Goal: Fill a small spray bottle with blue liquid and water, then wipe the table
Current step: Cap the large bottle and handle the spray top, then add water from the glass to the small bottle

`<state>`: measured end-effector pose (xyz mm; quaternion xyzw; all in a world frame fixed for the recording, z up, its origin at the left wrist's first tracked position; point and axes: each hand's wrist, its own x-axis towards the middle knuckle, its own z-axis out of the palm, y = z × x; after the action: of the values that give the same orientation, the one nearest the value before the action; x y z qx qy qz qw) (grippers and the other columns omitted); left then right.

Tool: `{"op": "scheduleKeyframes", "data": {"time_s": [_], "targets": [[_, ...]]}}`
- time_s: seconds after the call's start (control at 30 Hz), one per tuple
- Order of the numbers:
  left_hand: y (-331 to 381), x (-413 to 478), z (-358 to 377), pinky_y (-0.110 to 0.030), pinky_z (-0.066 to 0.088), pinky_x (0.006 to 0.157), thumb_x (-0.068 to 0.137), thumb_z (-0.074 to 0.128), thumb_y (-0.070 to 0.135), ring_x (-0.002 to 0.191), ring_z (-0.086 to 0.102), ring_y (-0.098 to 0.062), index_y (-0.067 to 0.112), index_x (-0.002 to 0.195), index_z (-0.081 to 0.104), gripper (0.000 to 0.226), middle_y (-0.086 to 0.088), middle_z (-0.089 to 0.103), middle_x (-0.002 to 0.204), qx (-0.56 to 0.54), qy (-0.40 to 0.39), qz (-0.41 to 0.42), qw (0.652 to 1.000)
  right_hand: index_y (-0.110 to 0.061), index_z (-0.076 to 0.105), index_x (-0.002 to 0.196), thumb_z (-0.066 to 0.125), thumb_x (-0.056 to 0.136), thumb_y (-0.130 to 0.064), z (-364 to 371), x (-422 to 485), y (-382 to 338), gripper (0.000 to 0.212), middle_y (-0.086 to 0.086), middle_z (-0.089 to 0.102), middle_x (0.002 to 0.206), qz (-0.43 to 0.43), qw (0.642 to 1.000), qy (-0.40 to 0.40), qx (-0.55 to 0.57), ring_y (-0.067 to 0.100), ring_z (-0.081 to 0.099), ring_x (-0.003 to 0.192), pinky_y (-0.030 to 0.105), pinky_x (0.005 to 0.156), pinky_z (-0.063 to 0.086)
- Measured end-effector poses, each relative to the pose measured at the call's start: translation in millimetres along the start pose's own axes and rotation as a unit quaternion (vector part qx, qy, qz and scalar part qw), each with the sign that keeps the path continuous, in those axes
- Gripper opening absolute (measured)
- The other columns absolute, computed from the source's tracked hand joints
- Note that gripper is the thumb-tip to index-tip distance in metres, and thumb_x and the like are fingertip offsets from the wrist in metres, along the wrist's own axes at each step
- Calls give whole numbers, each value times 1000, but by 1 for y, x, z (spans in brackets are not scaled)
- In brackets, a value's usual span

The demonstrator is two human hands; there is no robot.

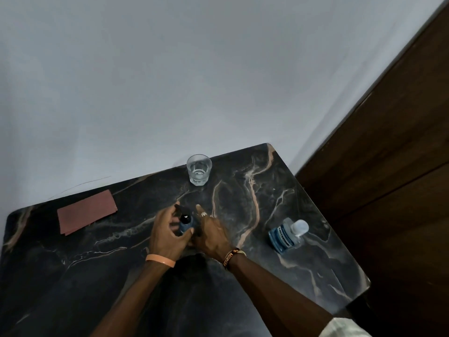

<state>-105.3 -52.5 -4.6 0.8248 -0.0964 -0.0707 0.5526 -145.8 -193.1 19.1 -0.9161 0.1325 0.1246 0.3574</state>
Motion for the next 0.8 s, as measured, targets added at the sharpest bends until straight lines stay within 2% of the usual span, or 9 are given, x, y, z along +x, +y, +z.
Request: {"op": "scheduleKeyframes", "data": {"time_s": [0.07,0.17,0.3,0.43,0.6,0.73,0.8], "targets": [[-1,-8,-1,-24,52,82,64,87,3,109,58,-12,17,134,48,81,6,49,126,-8,7,-1,1000,-21,26,155,77,79,-31,0,-13,9,92,7,55,140,-2,1000,2,11,26,53,126,35,101,46],[-5,-24,-3,-29,53,83,68,83,-1,114,56,-14,21,133,51,76,6,47,130,-35,24,-11,999,-22,41,143,75,81,-34,2,-38,27,72,5,63,126,-6,1000,9,15,24,60,115,28,89,47],[-7,-53,-1,-34,55,82,73,80,2,111,57,-8,34,129,52,70,16,46,125,-29,83,-32,996,-24,34,152,66,88,-42,9,-66,51,74,2,49,146,27,998,-29,49,19,45,134,33,111,38],[-5,-89,13,-34,55,85,77,77,10,101,61,2,48,111,58,54,21,61,112,11,22,-29,999,-25,41,148,63,90,-46,14,-76,63,65,-1,55,137,31,996,-9,86,14,53,124,33,104,45],[12,-94,31,-24,55,83,78,77,8,95,65,0,42,104,63,45,22,66,105,-4,-45,-5,999,-24,47,144,56,95,-47,10,-64,68,55,-4,61,127,45,996,27,72,8,56,115,21,96,41],[23,-74,40,-22,54,87,84,69,11,101,60,5,44,106,59,41,18,64,108,-7,-68,-9,998,-23,64,117,54,98,-41,-4,-38,66,28,-6,68,103,22,991,86,97,4,63,94,29,85,50],[32,-54,48,-22,52,90,88,63,12,107,56,6,42,116,54,42,18,57,118,-10,-64,-28,998,-18,63,120,52,100,-35,-12,-18,66,28,-2,66,112,14,990,103,96,7,61,102,34,94,49]]}}
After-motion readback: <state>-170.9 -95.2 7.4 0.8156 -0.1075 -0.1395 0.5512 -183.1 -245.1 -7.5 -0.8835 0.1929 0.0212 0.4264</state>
